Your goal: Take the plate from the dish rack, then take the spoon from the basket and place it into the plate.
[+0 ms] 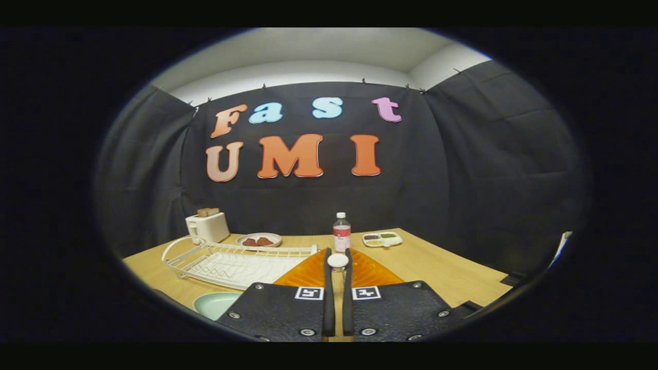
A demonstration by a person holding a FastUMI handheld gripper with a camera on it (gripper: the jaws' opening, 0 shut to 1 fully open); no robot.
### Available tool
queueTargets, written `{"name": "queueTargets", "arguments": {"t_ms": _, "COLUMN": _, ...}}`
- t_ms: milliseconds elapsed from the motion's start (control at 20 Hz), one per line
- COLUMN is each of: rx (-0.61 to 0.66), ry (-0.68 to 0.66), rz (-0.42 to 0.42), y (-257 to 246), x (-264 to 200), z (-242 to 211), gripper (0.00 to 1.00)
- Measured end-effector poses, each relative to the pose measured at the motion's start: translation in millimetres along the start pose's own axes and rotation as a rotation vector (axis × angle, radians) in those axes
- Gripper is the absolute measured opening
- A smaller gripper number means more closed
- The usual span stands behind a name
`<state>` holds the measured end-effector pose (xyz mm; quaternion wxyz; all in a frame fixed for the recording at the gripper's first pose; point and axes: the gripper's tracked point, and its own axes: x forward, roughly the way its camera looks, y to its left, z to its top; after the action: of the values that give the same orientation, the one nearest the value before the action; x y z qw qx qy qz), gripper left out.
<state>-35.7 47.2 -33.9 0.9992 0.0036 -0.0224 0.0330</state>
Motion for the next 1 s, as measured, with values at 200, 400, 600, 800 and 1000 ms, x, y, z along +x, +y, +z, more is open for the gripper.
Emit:
{"name": "queueTargets", "arguments": {"t_ms": 200, "rx": 0.017, "ry": 0.003, "rz": 0.088, "y": 44, "x": -22, "z": -6, "gripper": 0.06}}
{"name": "queueTargets", "arguments": {"t_ms": 400, "rx": 0.055, "ry": 0.03, "rz": 0.196, "y": 88, "x": -43, "z": -24, "gripper": 0.06}}
{"name": "queueTargets", "arguments": {"t_ms": 600, "rx": 0.018, "ry": 0.023, "rz": 0.275, "y": 121, "x": -58, "z": -43, "gripper": 0.06}}
{"name": "queueTargets", "arguments": {"t_ms": 800, "rx": -0.012, "ry": 0.038, "rz": 0.332, "y": 145, "x": -68, "z": -64, "gripper": 0.06}}
{"name": "queueTargets", "arguments": {"t_ms": 1000, "rx": -0.045, "ry": 0.061, "rz": 0.342, "y": 154, "x": -64, "z": -83, "gripper": 0.06}}
